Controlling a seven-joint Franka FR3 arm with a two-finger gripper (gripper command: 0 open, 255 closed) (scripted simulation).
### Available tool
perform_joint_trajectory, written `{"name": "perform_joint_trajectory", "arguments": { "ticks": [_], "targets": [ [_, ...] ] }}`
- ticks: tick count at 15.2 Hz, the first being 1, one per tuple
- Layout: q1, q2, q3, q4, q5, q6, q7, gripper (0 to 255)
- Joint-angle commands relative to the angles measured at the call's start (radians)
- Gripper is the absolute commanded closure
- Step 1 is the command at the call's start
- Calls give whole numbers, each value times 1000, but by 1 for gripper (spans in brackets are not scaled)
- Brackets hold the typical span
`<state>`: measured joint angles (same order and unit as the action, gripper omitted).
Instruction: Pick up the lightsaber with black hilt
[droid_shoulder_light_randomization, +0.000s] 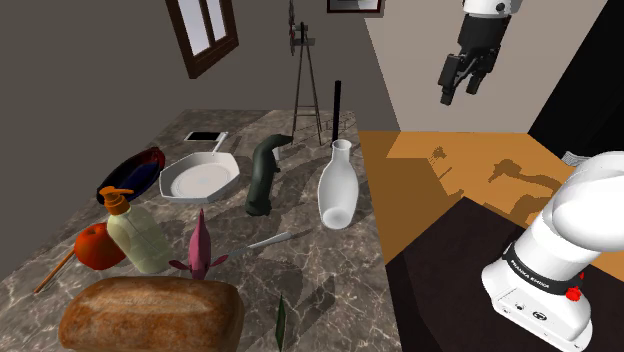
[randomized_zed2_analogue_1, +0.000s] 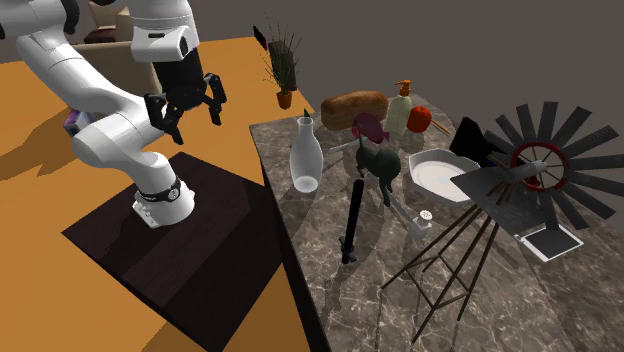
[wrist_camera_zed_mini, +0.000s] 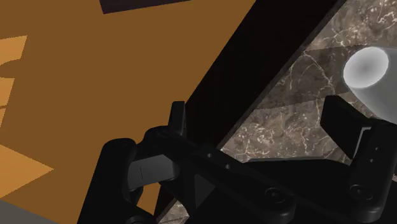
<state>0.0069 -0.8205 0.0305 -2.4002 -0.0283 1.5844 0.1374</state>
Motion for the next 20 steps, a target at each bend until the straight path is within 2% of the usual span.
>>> {"name": "perform_joint_trajectory", "arguments": {
  "ticks": [1,10,20],
  "targets": [
    [0,0,0,0,0,0,0,0],
    [9,371,10,248,8,121,-12,0],
    [20,778,27,646,7,126,-23,0]
  ]
}}
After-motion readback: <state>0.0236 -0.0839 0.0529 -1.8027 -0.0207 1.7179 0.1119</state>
